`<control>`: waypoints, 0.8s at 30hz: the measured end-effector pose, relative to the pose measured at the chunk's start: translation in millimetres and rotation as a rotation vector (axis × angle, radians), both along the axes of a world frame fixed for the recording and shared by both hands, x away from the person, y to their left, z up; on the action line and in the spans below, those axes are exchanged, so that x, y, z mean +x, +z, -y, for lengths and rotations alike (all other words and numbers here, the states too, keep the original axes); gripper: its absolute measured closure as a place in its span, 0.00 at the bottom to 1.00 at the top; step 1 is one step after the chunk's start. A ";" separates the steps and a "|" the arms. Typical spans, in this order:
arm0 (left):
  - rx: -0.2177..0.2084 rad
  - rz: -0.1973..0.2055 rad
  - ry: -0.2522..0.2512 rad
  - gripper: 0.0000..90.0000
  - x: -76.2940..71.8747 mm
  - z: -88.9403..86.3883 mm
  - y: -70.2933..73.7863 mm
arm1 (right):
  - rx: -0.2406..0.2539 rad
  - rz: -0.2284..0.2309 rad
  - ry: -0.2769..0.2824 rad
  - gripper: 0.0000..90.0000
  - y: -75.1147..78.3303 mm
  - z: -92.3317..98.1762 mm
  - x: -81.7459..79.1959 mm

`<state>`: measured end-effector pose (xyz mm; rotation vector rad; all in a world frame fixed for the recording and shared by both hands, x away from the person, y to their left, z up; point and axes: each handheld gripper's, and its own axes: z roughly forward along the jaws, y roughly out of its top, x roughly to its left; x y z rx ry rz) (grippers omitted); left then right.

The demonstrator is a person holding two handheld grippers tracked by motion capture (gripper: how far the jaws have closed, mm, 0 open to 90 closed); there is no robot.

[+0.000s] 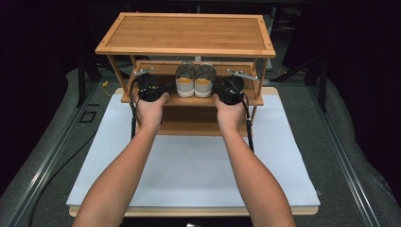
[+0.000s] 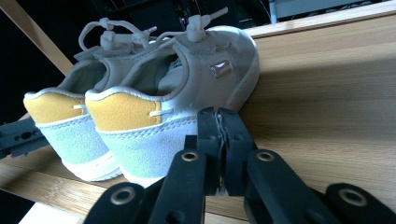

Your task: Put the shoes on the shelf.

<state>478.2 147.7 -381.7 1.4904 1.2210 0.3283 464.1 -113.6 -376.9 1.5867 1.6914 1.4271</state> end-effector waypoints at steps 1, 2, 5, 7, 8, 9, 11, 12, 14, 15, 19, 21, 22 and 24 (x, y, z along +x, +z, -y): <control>-0.004 -0.001 -0.002 0.96 -0.4 -0.5 0.0 | 0.002 0.001 0.003 0.94 -0.3 0.9 -0.4; -0.004 -0.002 -0.007 0.96 -1.3 -1.5 0.5 | 0.001 -0.008 0.012 0.93 0.0 2.2 -1.2; -0.015 0.006 -0.012 0.96 -4.7 -2.9 1.5 | 0.000 0.003 0.009 0.92 -1.1 3.7 -3.4; -0.015 0.013 -0.023 0.96 -7.6 -3.0 1.7 | -0.014 0.013 0.014 0.92 -0.4 5.4 -6.8; -0.009 0.017 -0.022 0.95 -9.4 -3.1 2.1 | -0.003 0.030 0.009 0.91 -0.8 5.5 -7.7; -0.006 0.024 -0.024 0.95 -11.0 -3.2 2.4 | 0.001 0.025 0.013 0.91 -0.1 6.5 -9.3; 0.009 0.030 -0.026 0.95 -14.6 -3.5 3.7 | 0.015 0.043 0.013 0.91 0.8 7.2 -11.6; 0.018 0.032 -0.024 0.94 -16.3 -4.0 4.5 | 0.007 0.025 0.026 0.91 3.1 8.9 -14.7; 0.022 0.035 -0.030 0.93 -19.3 -5.8 6.3 | 0.007 0.045 0.011 0.90 4.2 8.5 -17.7; 0.013 0.036 -0.034 0.93 -21.3 -6.3 7.6 | 0.005 0.039 0.026 0.90 5.4 9.6 -19.6; 0.028 0.047 -0.057 0.89 -29.5 -8.4 12.3 | 0.002 0.058 0.032 0.89 6.9 9.9 -25.6; 0.031 0.044 -0.070 0.87 -33.4 -9.4 13.8 | -0.005 0.061 0.033 0.88 7.3 10.3 -28.4; 0.029 0.040 -0.074 0.85 -35.3 -9.6 14.4 | -0.006 0.061 0.037 0.88 7.3 10.7 -29.8; 0.027 0.042 -0.081 0.81 -39.0 -10.3 15.6 | -0.016 0.042 0.045 0.87 8.1 12.3 -33.6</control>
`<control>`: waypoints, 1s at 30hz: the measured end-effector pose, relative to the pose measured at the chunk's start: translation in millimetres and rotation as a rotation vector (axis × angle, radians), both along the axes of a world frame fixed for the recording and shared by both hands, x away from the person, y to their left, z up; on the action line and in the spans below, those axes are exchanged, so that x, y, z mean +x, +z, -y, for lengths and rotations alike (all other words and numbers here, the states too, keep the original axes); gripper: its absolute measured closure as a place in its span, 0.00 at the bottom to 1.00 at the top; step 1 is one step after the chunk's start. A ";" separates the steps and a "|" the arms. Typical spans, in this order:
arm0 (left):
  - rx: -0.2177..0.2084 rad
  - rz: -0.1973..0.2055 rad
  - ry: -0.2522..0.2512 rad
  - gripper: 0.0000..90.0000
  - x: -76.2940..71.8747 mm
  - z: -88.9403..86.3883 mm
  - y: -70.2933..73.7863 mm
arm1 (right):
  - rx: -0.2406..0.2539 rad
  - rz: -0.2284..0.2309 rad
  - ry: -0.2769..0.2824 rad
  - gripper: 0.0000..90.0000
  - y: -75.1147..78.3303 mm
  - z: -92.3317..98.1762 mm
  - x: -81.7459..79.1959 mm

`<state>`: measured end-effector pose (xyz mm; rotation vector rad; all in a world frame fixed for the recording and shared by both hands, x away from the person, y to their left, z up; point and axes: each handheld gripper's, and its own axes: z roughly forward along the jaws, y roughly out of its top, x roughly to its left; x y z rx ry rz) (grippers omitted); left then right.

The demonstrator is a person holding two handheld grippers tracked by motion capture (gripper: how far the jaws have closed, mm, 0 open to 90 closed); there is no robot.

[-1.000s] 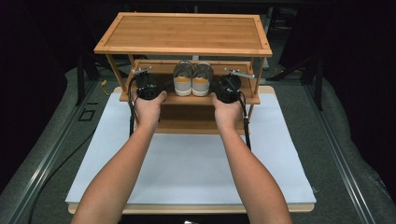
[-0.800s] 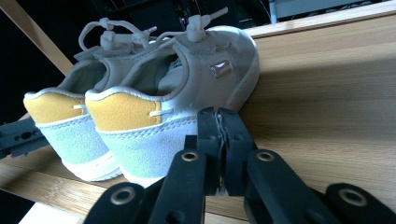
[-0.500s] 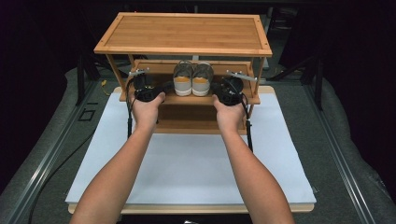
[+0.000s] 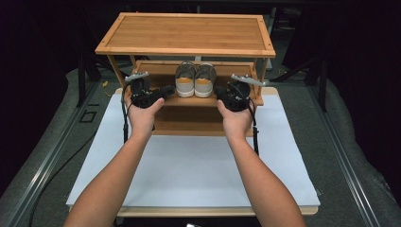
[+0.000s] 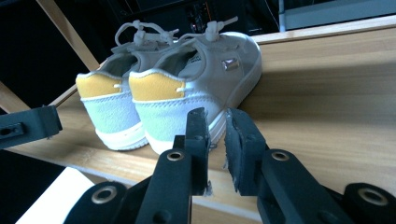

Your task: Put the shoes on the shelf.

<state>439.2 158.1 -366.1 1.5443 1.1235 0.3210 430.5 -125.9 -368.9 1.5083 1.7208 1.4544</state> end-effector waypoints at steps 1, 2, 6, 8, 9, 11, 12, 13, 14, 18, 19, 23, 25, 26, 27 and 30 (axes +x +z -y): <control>0.001 -0.004 -0.010 0.79 -1.7 0.1 0.6 | 0.003 0.007 -0.006 0.87 -0.2 -0.2 -1.1; 0.006 -0.005 -0.018 0.78 -3.6 0.4 1.6 | 0.003 0.003 0.003 0.87 0.3 0.5 -2.8; 0.017 -0.001 -0.050 0.74 -10.9 1.0 4.6 | -0.019 0.005 0.017 0.85 2.9 2.2 -9.7; 0.016 -0.001 -0.063 0.72 -14.4 1.0 4.7 | -0.018 0.018 0.012 0.85 4.5 2.6 -12.7; 0.018 -0.005 -0.071 0.71 -15.6 0.9 4.5 | -0.016 0.016 0.022 0.84 5.7 3.4 -14.8; 0.016 -0.004 -0.080 0.69 -18.6 0.3 4.6 | -0.014 0.013 0.038 0.83 8.3 4.8 -18.9; 0.016 -0.002 -0.085 0.69 -20.4 -0.3 4.9 | -0.014 0.010 0.045 0.82 9.7 5.6 -21.3; 0.017 -0.003 -0.089 0.68 -22.2 -0.7 5.3 | -0.008 0.026 0.045 0.82 10.2 5.6 -23.2; 0.024 0.000 -0.092 0.67 -23.8 -1.1 5.8 | -0.014 0.015 0.054 0.81 12.0 6.7 -26.3; 0.027 0.003 -0.110 0.63 -30.5 -3.4 7.7 | -0.014 0.016 0.073 0.78 13.9 9.1 -34.6; 0.032 0.004 -0.122 0.62 -32.6 -4.8 7.6 | -0.008 0.022 0.074 0.78 13.6 9.2 -36.4; 0.035 0.010 -0.124 0.61 -41.8 -14.6 3.5 | -0.013 0.027 0.091 0.77 13.7 15.2 -47.1; 0.027 0.011 -0.119 0.61 -45.8 -19.5 1.0 | -0.012 0.024 0.096 0.76 13.1 19.2 -51.9; 0.025 0.011 -0.119 0.61 -47.9 -22.0 -0.2 | -0.011 0.021 0.098 0.76 12.7 21.1 -54.4; 0.027 0.013 -0.120 0.61 -49.8 -24.8 -1.2 | -0.013 0.022 0.096 0.76 11.9 22.7 -56.7; 0.019 0.019 -0.114 0.61 -56.5 -32.4 -4.3 | -0.023 0.022 0.102 0.76 9.3 28.1 -64.8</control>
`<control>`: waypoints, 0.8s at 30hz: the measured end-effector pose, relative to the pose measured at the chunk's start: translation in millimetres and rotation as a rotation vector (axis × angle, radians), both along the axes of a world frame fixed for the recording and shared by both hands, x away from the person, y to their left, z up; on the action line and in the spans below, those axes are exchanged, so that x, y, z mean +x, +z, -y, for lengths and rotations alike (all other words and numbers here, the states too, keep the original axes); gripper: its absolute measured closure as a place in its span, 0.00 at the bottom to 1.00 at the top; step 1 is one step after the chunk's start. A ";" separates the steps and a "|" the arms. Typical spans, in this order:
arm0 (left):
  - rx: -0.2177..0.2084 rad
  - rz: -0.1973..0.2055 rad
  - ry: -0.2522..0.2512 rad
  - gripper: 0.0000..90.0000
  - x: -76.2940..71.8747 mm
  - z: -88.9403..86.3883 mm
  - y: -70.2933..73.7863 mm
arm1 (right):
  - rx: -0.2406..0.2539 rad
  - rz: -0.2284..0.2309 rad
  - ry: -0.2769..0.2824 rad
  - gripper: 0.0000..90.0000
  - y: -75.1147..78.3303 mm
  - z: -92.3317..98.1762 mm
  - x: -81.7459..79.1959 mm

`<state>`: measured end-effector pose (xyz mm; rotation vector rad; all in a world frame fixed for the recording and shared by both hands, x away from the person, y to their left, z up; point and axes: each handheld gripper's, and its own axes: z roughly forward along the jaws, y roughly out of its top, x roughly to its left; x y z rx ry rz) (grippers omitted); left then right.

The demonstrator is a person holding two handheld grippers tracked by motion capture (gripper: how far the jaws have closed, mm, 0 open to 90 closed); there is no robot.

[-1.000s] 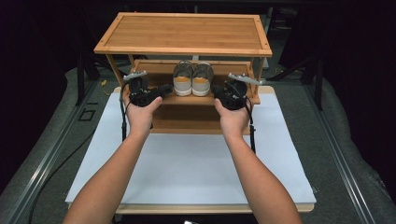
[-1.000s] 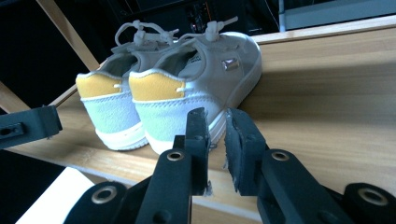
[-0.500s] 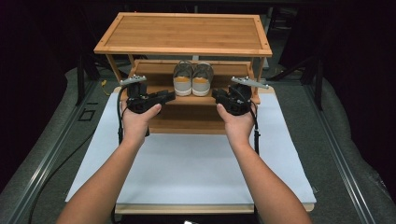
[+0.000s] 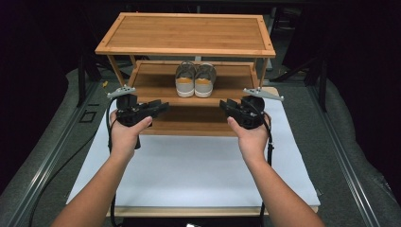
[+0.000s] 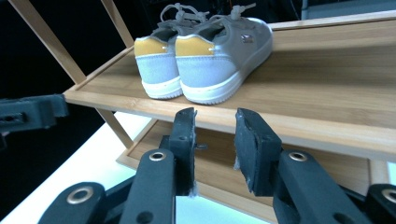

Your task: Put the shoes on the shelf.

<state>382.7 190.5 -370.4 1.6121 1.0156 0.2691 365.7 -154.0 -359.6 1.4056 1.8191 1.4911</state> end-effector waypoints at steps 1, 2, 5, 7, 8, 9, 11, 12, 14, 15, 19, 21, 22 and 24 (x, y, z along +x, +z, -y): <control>0.002 0.001 -0.001 0.61 -2.3 -1.8 -1.4 | -0.001 0.001 -0.009 0.76 -2.1 1.5 -2.4; 0.007 0.002 -0.002 0.61 -4.4 -3.5 -2.8 | 0.001 -0.005 -0.007 0.76 -4.3 3.6 -4.6; 0.009 0.004 0.001 0.61 -11.0 -7.2 -6.5 | 0.009 -0.013 -0.008 0.75 -12.2 8.9 -10.3; 0.016 0.009 -0.005 0.61 -16.0 -8.9 -9.2 | 0.013 -0.027 -0.012 0.75 -17.7 12.1 -14.4; 0.019 0.014 -0.007 0.61 -18.5 -9.6 -10.8 | 0.012 -0.027 -0.014 0.75 -20.3 13.7 -16.7; 0.024 0.016 -0.007 0.61 -20.8 -10.1 -12.3 | 0.020 -0.024 -0.018 0.75 -23.1 15.2 -19.1; 0.018 0.024 -0.009 0.61 -25.2 -11.0 -15.8 | 0.009 -0.037 -0.018 0.75 -27.9 18.2 -23.5; 0.023 0.025 -0.011 0.61 -27.5 -11.4 -17.7 | 0.009 -0.035 -0.021 0.75 -30.2 19.8 -25.9; 0.035 0.028 -0.016 0.61 -31.9 -12.0 -22.2 | 0.016 -0.038 -0.031 0.75 -35.2 22.7 -30.6; 0.041 0.030 -0.016 0.61 -33.8 -12.3 -24.7 | 0.012 -0.035 -0.030 0.75 -37.6 23.9 -32.6; 0.053 0.027 -0.019 0.61 -40.7 -14.8 -32.9 | 0.013 -0.034 -0.039 0.75 -46.3 28.6 -42.2; 0.064 0.032 -0.015 0.61 -44.5 -16.2 -36.5 | 0.009 -0.031 -0.040 0.75 -50.4 30.0 -46.8; 0.073 0.030 -0.015 0.61 -46.2 -16.7 -38.5 | 0.005 -0.033 -0.040 0.75 -52.8 30.5 -48.9; 0.079 0.026 -0.016 0.61 -49.1 -17.8 -43.5 | -0.003 -0.029 -0.048 0.74 -57.7 29.7 -52.9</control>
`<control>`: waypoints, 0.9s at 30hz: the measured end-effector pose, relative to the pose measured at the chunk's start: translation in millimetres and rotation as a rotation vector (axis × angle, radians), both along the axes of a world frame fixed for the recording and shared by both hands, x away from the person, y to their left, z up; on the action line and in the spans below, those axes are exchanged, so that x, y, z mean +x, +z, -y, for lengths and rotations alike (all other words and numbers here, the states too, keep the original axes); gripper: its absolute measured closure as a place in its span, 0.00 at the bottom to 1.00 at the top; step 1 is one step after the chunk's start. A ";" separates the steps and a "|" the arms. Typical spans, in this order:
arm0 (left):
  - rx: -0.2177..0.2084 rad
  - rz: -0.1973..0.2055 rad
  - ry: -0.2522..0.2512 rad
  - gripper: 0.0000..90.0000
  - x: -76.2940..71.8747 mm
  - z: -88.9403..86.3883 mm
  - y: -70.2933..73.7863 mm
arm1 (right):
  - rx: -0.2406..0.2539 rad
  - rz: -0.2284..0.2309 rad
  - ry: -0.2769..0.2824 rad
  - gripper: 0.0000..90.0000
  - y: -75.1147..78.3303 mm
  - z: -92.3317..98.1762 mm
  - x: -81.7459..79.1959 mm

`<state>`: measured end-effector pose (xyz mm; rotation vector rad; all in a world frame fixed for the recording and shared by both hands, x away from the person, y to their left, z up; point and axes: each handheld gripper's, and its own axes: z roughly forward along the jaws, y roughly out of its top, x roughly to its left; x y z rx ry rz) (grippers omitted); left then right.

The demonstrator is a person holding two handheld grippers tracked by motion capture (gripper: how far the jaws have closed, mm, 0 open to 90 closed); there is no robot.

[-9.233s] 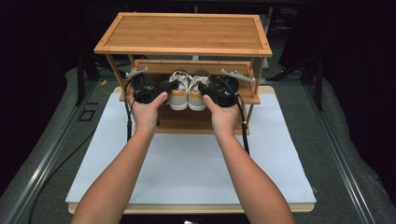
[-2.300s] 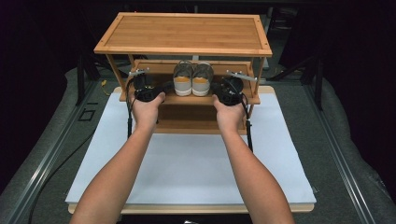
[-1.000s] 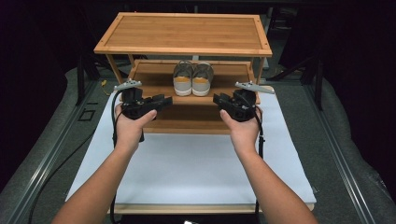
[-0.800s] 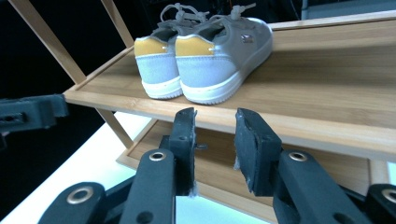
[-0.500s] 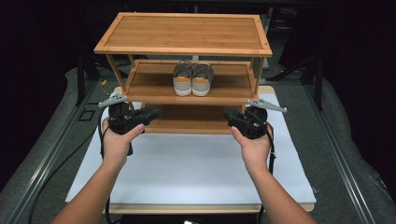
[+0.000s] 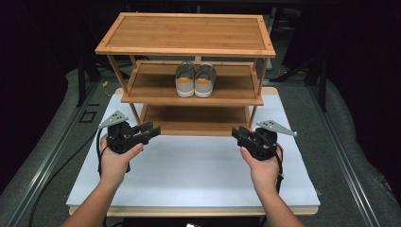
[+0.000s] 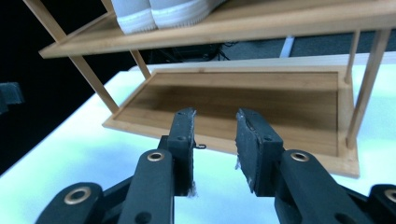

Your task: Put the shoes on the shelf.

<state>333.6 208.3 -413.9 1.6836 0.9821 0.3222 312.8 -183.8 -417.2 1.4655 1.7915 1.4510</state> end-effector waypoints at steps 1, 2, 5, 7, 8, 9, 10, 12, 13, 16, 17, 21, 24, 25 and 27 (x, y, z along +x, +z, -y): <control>0.002 -0.001 0.003 0.61 -1.4 -0.8 -2.9 | -0.004 0.005 -0.002 0.74 -2.8 -0.1 -1.9; 0.004 -0.003 0.004 0.61 -2.6 -1.7 -5.9 | -0.009 0.000 0.003 0.73 -5.2 -0.5 -3.5; 0.008 -0.008 0.011 0.60 -6.1 -5.4 -15.5 | -0.013 0.000 0.001 0.73 -13.0 -1.6 -7.5; 0.011 -0.005 0.022 0.59 -8.2 -8.1 -22.4 | -0.017 -0.002 0.005 0.72 -18.0 -1.6 -9.8; 0.012 -0.003 0.022 0.58 -9.0 -9.6 -26.1 | -0.022 -0.008 0.009 0.72 -20.1 -1.2 -11.2; 0.018 -0.004 0.022 0.58 -9.7 -10.8 -29.5 | -0.023 0.003 -0.002 0.71 -23.1 -1.8 -12.1; 0.027 -0.004 0.022 0.58 -10.5 -11.9 -32.9 | -0.031 0.000 -0.003 0.71 -25.6 -1.5 -13.4; 0.036 -0.011 0.025 0.57 -12.1 -14.4 -39.3 | -0.037 -0.001 -0.008 0.70 -31.4 -1.3 -15.8; 0.043 -0.015 0.025 0.57 -12.7 -15.7 -42.7 | -0.038 -0.002 -0.011 0.70 -34.7 -1.5 -16.6; 0.050 -0.031 0.028 0.57 -14.5 -18.7 -53.0 | -0.049 -0.016 -0.017 0.69 -44.2 -0.8 -19.2; 0.050 -0.034 0.030 0.57 -15.0 -19.5 -56.4 | -0.049 -0.016 -0.022 0.69 -47.4 -0.6 -19.8; 0.045 -0.047 0.035 0.56 -17.6 -21.3 -68.9 | -0.047 -0.021 -0.032 0.69 -59.7 -0.7 -22.7; 0.055 -0.062 0.013 0.55 -19.4 -19.5 -77.5 | -0.063 -0.033 -0.020 0.68 -68.4 -2.3 -24.1; 0.062 -0.064 0.007 0.55 -19.9 -18.4 -80.0 | -0.066 -0.033 -0.019 0.68 -71.2 -3.1 -24.4; 0.068 -0.070 -0.003 0.55 -20.9 -16.3 -84.6 | -0.081 -0.039 -0.014 0.68 -76.9 -4.6 -24.6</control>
